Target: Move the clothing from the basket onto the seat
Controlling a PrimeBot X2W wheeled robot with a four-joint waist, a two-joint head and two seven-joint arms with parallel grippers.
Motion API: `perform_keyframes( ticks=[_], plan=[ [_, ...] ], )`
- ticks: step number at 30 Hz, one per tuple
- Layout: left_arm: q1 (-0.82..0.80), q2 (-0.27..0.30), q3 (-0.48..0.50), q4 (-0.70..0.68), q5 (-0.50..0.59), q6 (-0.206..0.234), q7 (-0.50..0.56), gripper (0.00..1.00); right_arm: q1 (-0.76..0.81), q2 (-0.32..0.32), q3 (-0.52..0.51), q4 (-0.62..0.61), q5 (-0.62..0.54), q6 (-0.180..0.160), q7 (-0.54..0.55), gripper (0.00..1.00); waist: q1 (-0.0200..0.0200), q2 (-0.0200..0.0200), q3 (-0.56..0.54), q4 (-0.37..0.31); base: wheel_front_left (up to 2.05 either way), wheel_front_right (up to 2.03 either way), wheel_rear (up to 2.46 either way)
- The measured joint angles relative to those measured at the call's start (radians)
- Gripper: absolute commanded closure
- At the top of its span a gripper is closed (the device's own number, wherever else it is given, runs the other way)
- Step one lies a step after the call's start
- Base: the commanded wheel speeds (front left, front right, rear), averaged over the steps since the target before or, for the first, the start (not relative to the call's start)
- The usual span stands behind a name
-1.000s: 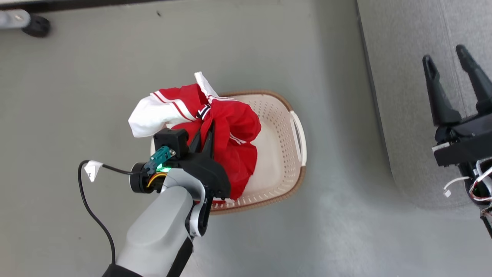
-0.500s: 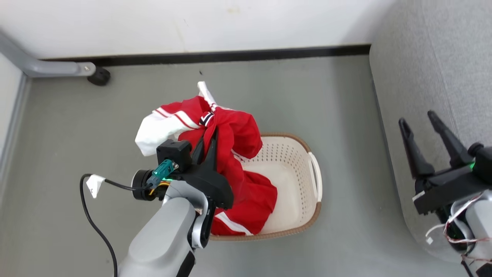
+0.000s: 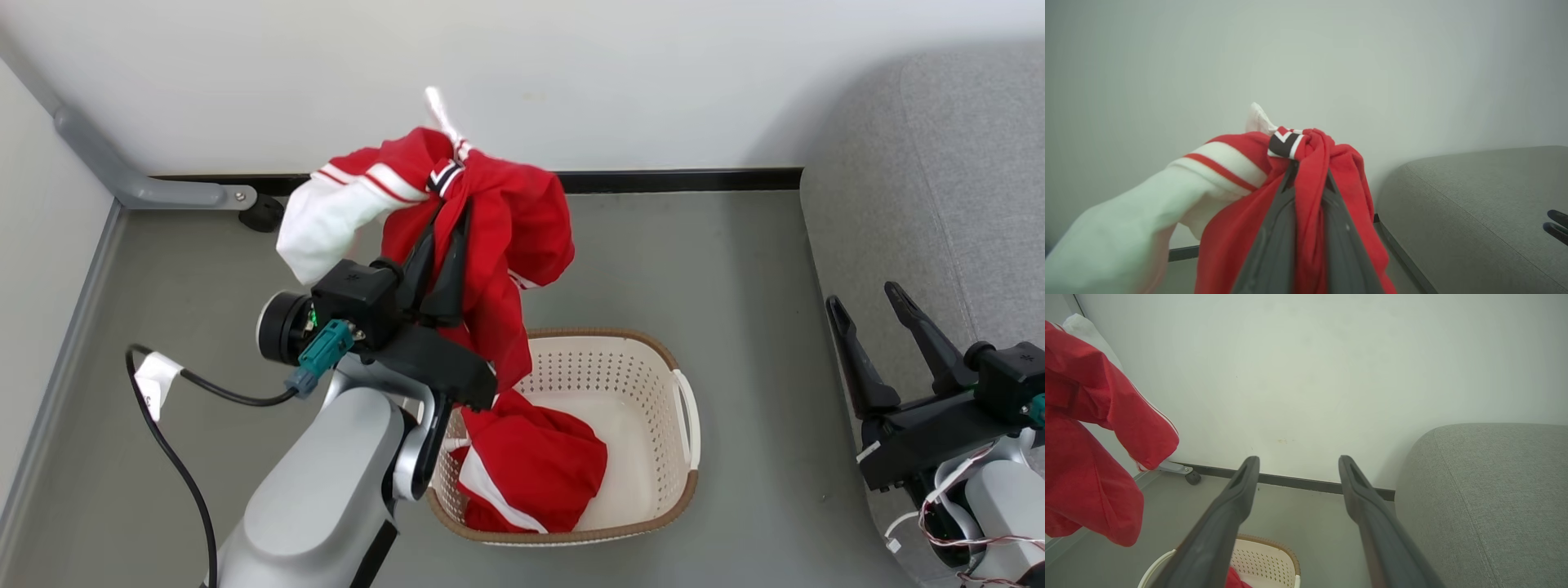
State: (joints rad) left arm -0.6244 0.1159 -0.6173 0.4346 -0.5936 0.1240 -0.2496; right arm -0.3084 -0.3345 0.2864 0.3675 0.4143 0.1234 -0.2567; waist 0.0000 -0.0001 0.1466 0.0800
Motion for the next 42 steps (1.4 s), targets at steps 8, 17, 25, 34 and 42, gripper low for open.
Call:
perform_keyframes(
  ticks=[8,17,25,34,42],
  plan=[
    [0.000,0.008,0.006,-0.129,0.051,-0.001,0.000,1.00,0.002,0.016,-0.005,0.015,-0.020,0.000,0.000,0.00,0.0000,0.0001,-0.014,-0.001,0.00,0.00,0.00],
    [-0.001,0.006,-0.014,-0.189,0.100,-0.011,0.000,1.00,0.013,0.028,-0.013,0.028,-0.037,0.000,0.000,0.00,0.0000,0.0002,-0.022,-0.001,0.00,0.00,0.00],
    [-0.001,0.004,-0.013,-0.215,0.112,-0.018,0.000,1.00,0.013,0.046,0.006,0.005,-0.045,0.000,0.000,0.00,0.0000,0.0001,-0.022,-0.003,0.00,0.00,0.00],
    [-0.001,-0.010,-0.014,-0.217,0.123,-0.019,0.000,1.00,-0.006,0.054,0.176,-0.123,-0.044,0.000,0.000,0.00,0.0000,0.0001,-0.015,-0.001,0.00,0.00,0.00],
    [-0.001,-0.025,-0.019,-0.216,0.130,-0.028,0.000,1.00,-0.074,0.029,0.397,-0.230,-0.013,0.000,0.000,0.00,0.0000,0.0001,-0.007,0.008,0.00,0.00,0.00]
  ],
)
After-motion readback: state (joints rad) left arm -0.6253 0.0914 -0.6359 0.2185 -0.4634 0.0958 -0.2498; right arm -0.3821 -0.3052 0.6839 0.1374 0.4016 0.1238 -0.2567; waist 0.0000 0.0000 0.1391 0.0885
